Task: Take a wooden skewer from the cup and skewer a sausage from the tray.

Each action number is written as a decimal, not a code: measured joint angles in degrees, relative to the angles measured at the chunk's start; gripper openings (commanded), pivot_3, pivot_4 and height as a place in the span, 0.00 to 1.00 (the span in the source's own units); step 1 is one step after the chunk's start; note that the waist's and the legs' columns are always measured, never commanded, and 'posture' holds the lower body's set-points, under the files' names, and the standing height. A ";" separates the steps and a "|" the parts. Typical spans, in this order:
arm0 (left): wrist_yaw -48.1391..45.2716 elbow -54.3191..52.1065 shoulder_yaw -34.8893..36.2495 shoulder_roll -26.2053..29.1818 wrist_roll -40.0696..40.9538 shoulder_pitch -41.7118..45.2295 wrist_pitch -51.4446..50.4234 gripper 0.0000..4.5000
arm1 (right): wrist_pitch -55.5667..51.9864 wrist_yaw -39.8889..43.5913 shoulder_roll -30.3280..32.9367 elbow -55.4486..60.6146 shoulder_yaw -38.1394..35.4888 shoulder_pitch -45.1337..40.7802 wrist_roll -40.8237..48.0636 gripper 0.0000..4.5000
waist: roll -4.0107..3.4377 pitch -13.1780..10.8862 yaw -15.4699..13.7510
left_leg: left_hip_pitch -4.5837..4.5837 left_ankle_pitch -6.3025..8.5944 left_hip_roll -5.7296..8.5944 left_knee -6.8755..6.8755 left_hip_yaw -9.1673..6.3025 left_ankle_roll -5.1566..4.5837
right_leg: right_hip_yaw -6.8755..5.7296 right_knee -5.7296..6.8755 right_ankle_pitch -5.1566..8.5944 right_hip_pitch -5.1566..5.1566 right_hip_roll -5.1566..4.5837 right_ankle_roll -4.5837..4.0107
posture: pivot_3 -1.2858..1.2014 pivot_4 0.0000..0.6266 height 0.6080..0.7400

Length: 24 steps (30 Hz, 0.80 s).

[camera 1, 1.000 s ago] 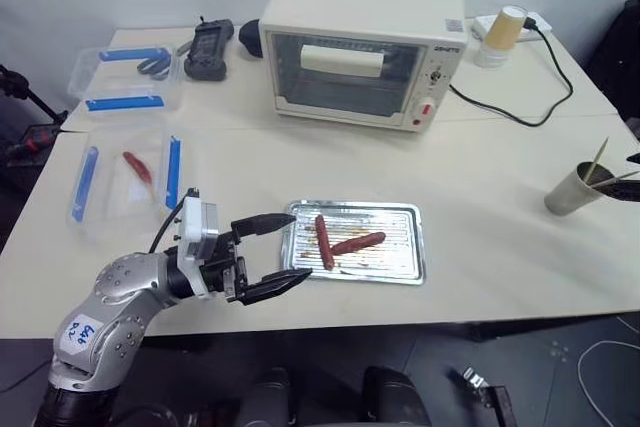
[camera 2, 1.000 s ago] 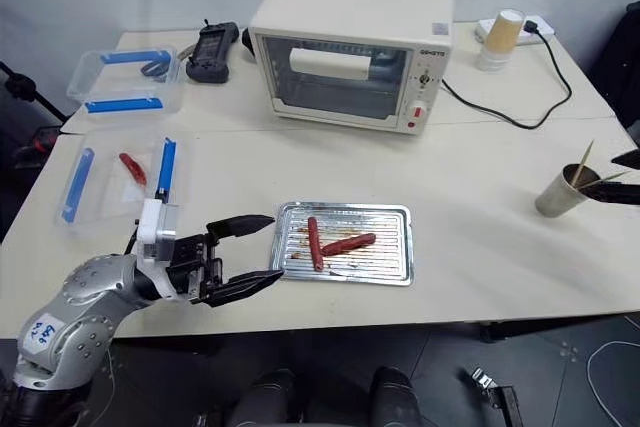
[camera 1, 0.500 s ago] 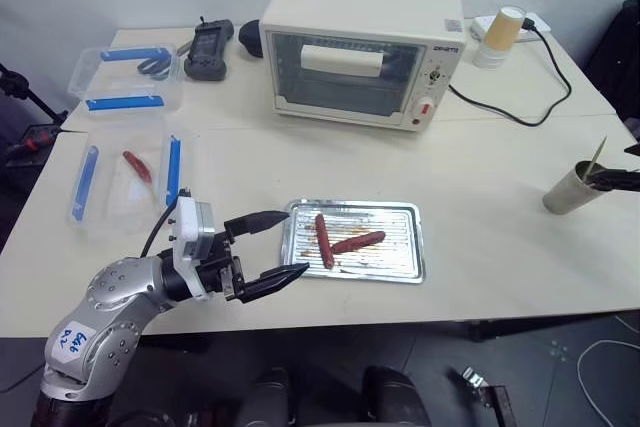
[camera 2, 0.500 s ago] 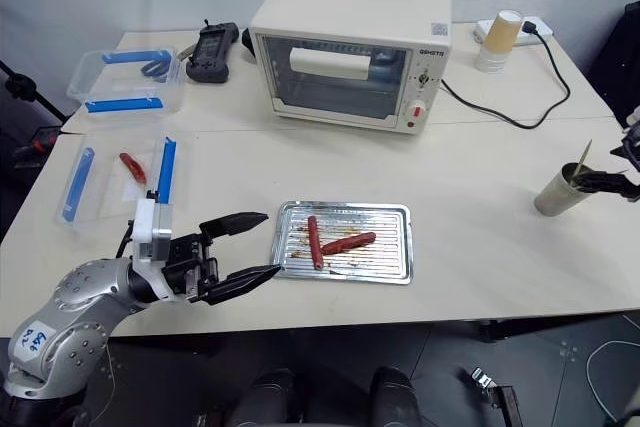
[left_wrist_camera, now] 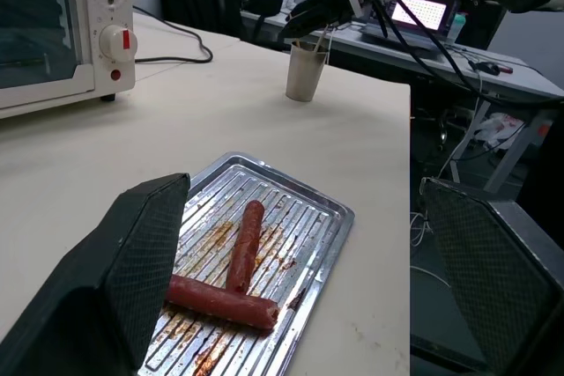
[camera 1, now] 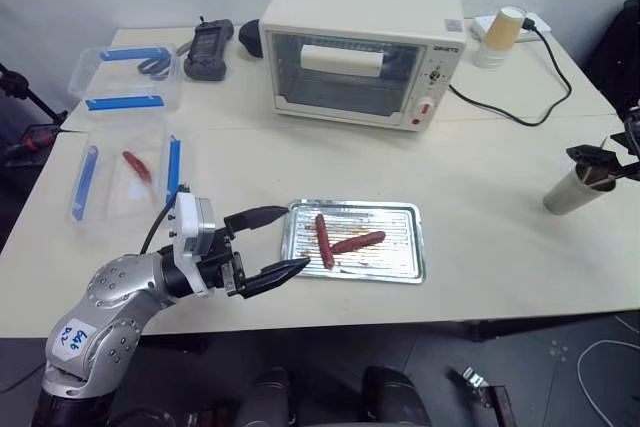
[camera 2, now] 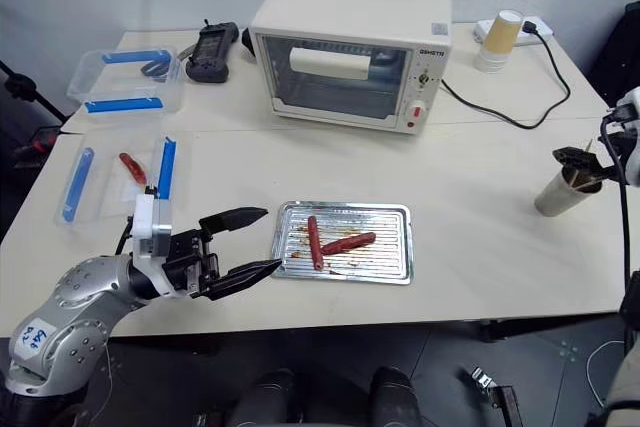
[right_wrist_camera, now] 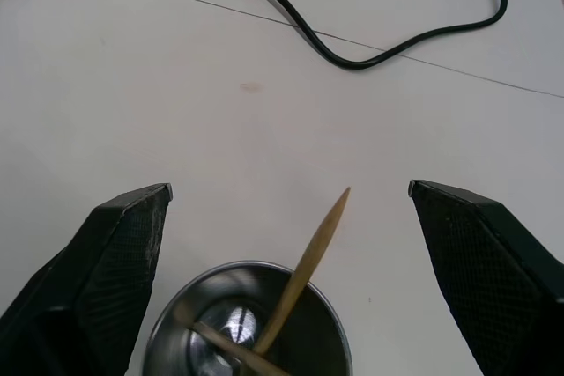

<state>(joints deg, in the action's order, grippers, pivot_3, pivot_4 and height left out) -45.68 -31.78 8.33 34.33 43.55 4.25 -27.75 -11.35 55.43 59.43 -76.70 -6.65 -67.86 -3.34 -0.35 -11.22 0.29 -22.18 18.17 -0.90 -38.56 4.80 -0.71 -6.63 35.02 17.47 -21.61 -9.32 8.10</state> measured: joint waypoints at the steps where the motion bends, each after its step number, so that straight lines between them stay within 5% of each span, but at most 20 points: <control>1: 0.08 0.00 0.00 0.00 0.00 0.00 0.00 1.00 | -0.16 -0.23 -0.24 0.00 -0.14 0.00 0.00 0.86 | 0.00 0.00 0.00 | 0.00 0.00 0.00 0.00 0.00 0.00 | 0.00 0.00 0.00 0.00 0.00 0.00 | 0.52 0.24 1.00; 12: 1.19 0.00 0.03 0.02 -0.04 0.03 0.01 1.00 | -2.26 -1.50 -0.83 0.01 -0.39 0.01 -0.02 0.02 | 0.00 0.00 0.00 | 0.00 0.00 0.00 -0.01 0.00 0.00 | 0.00 0.01 0.00 0.00 0.00 0.00 | 0.52 0.24 1.00; 24: 1.28 1.16 -0.43 -1.39 -0.13 2.12 0.46 1.00 | -6.94 5.49 1.21 0.87 -0.62 -7.04 0.57 0.01 | -0.03 0.00 -0.06 | 0.00 0.00 0.00 0.02 0.00 0.00 | 0.01 0.00 0.00 -0.02 0.01 0.00 | 0.52 0.24 1.00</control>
<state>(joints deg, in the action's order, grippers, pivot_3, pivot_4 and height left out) -44.40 -30.62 7.90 32.94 43.42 6.37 -27.29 -18.28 60.93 60.65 -75.83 -7.27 -74.91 -2.76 -0.38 -11.21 0.23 -22.19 18.17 -0.89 -38.54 4.80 -0.71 -6.61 35.02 17.47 -21.63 -9.32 8.10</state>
